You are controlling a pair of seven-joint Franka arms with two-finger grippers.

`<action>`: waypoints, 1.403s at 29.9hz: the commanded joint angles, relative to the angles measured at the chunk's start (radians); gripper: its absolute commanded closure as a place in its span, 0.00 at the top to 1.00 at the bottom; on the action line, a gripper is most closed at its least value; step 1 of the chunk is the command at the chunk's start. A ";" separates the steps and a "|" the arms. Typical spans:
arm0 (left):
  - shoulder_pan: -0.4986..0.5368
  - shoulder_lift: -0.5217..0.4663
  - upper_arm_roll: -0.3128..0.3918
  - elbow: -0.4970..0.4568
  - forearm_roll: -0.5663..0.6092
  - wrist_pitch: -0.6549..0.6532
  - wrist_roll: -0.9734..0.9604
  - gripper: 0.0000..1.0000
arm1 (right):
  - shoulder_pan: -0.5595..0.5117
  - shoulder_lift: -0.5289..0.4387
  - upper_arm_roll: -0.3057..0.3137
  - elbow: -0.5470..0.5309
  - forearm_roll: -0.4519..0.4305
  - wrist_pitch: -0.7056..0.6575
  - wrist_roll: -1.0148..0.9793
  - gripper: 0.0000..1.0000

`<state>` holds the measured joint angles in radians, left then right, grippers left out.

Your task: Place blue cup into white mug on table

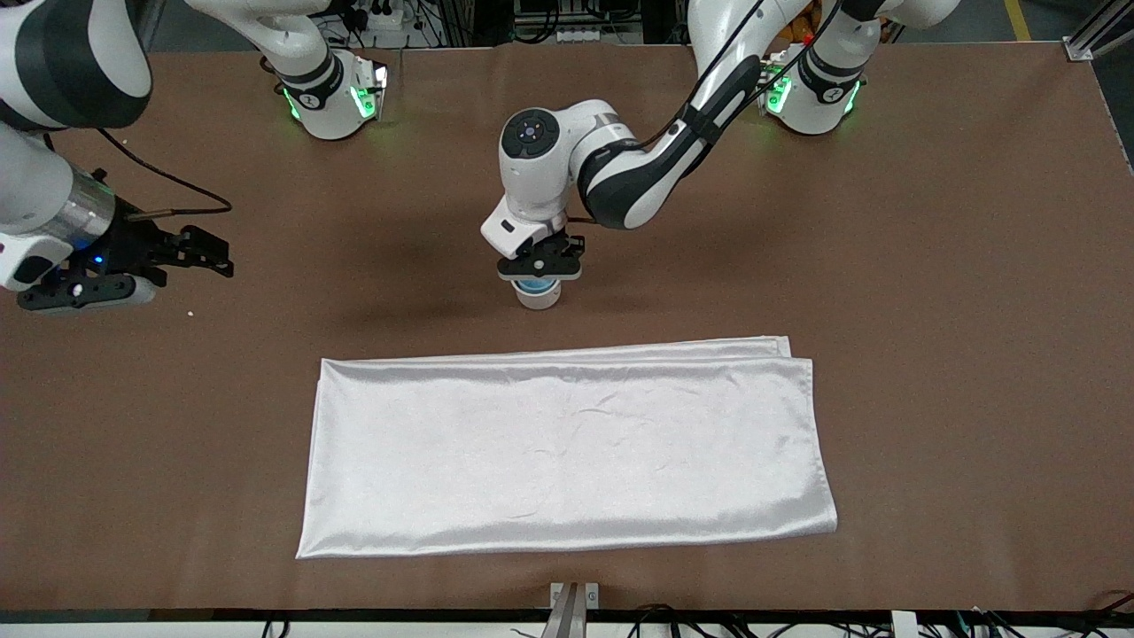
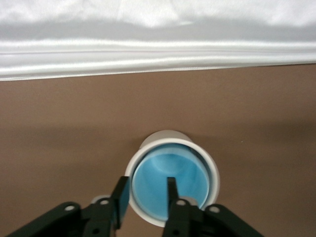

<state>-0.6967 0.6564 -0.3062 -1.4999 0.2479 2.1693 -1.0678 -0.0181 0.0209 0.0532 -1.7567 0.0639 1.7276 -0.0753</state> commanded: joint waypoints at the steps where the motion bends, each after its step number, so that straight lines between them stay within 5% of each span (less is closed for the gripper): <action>1: 0.002 -0.050 0.007 -0.003 0.033 -0.006 -0.031 1.00 | -0.020 0.002 0.001 0.098 -0.009 -0.100 0.012 1.00; 13: 0.144 -0.257 0.010 -0.003 0.037 -0.173 0.038 1.00 | -0.045 0.002 -0.001 0.249 -0.010 -0.215 0.011 1.00; 28: 0.422 -0.443 0.006 -0.003 0.011 -0.344 0.345 1.00 | -0.043 0.001 0.004 0.255 -0.010 -0.255 0.012 1.00; 35: 0.577 -0.508 0.009 -0.003 -0.142 -0.411 0.479 1.00 | -0.043 0.001 0.004 0.255 -0.010 -0.256 0.012 1.00; 42: 0.675 -0.524 0.009 -0.003 -0.154 -0.459 0.586 1.00 | -0.043 0.001 0.002 0.255 -0.012 -0.260 0.012 1.00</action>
<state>-0.0763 0.1664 -0.2879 -1.4742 0.1212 1.7364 -0.5341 -0.0510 0.0205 0.0448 -1.5169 0.0628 1.4856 -0.0753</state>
